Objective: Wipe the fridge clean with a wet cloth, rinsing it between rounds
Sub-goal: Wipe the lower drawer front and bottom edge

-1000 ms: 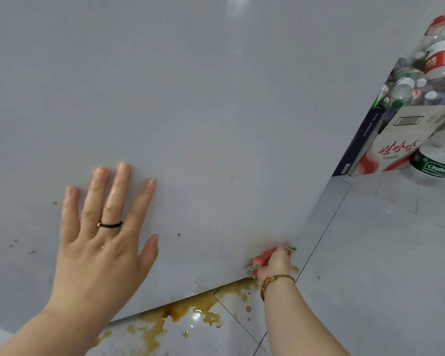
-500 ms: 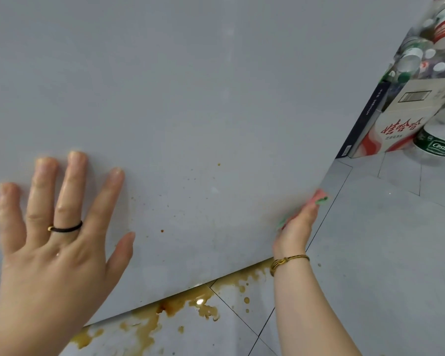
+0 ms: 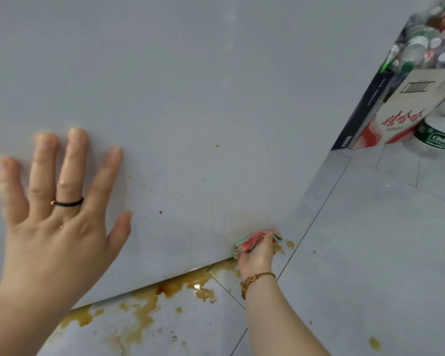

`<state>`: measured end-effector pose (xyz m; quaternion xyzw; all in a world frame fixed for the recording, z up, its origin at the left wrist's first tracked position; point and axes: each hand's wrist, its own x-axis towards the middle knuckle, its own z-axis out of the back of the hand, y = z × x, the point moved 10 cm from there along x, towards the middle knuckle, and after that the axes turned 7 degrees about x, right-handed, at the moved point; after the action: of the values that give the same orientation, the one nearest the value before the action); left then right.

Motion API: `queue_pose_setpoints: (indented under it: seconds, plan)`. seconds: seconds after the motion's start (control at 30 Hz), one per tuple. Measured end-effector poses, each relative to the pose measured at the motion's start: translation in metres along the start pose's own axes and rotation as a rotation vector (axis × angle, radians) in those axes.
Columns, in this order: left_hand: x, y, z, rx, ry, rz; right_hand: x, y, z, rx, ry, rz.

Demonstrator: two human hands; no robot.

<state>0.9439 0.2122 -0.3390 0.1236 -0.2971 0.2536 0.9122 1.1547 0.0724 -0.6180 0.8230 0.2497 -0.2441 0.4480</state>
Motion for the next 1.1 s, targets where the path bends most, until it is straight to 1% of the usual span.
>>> queue_pose_setpoints:
  seconds: [0.07, 0.1, 0.13, 0.2, 0.3, 0.37, 0.4, 0.43, 0.53, 0.63, 0.67, 0.73, 0.8, 0.83, 0.9, 1.0, 1.03, 1.1]
  plan:
    - [0.0, -0.002, 0.004, -0.002, -0.058, -0.021, -0.016, 0.005, -0.014, -0.045, 0.071, 0.086]
    - [0.0, -0.003, 0.007, -0.002, -0.073, -0.019, -0.029, 0.012, -0.025, -0.091, 0.095, 0.151]
    - [0.0, -0.004, 0.011, 0.0, -0.084, -0.02, -0.048, 0.027, -0.04, -0.136, 0.116, 0.255]
    - [0.0, -0.006, 0.018, 0.014, -0.099, -0.035, -0.096, 0.071, -0.073, -0.167, 0.207, 0.584]
    - [-0.003, -0.003, 0.029, 0.012, -0.121, -0.031, -0.188, 0.116, -0.134, -0.344, 0.421, 1.107]
    - [-0.007, -0.001, 0.035, 0.003, -0.141, -0.022, -0.23, 0.117, -0.158, -0.503, 0.51, 1.457]
    - [-0.009, 0.003, 0.038, -0.009, -0.156, -0.008, -0.239, 0.108, -0.164, -0.597, 0.533, 1.586]
    - [-0.011, 0.008, 0.041, -0.02, -0.169, 0.014, -0.238, 0.094, -0.168, -0.711, 0.541, 1.675]
    - [-0.014, 0.022, 0.048, -0.051, -0.175, 0.069, -0.204, 0.036, -0.14, -1.084, 0.518, 1.851]
    - [-0.017, 0.041, 0.048, -0.07, -0.151, 0.131, -0.168, -0.019, -0.093, -1.465, 0.597, 2.037]
    - [-0.018, 0.047, 0.047, -0.069, -0.137, 0.149, -0.16, -0.027, -0.083, -1.56, 0.613, 2.096]
    - [-0.021, 0.054, 0.043, -0.045, -0.106, 0.162, -0.154, -0.024, -0.081, -1.656, 0.644, 2.175]
    - [-0.023, 0.054, 0.04, -0.023, -0.097, 0.159, -0.166, -0.008, -0.095, -1.642, 0.686, 2.231]
    - [-0.023, 0.053, 0.04, -0.018, -0.102, 0.159, -0.18, 0.004, -0.108, -1.571, 0.705, 2.255]
    - [-0.022, 0.051, 0.041, -0.014, -0.121, 0.169, -0.215, 0.037, -0.141, -1.349, 0.7, 2.285]
    - [-0.021, 0.049, 0.043, -0.001, -0.132, 0.181, -0.254, 0.078, -0.183, -1.095, 0.632, 2.224]
    - [-0.021, 0.049, 0.043, 0.018, -0.133, 0.178, -0.26, 0.08, -0.189, -1.053, 0.621, 2.212]
    - [-0.022, 0.048, 0.043, 0.041, -0.118, 0.166, -0.254, 0.069, -0.182, -1.058, 0.594, 2.245]
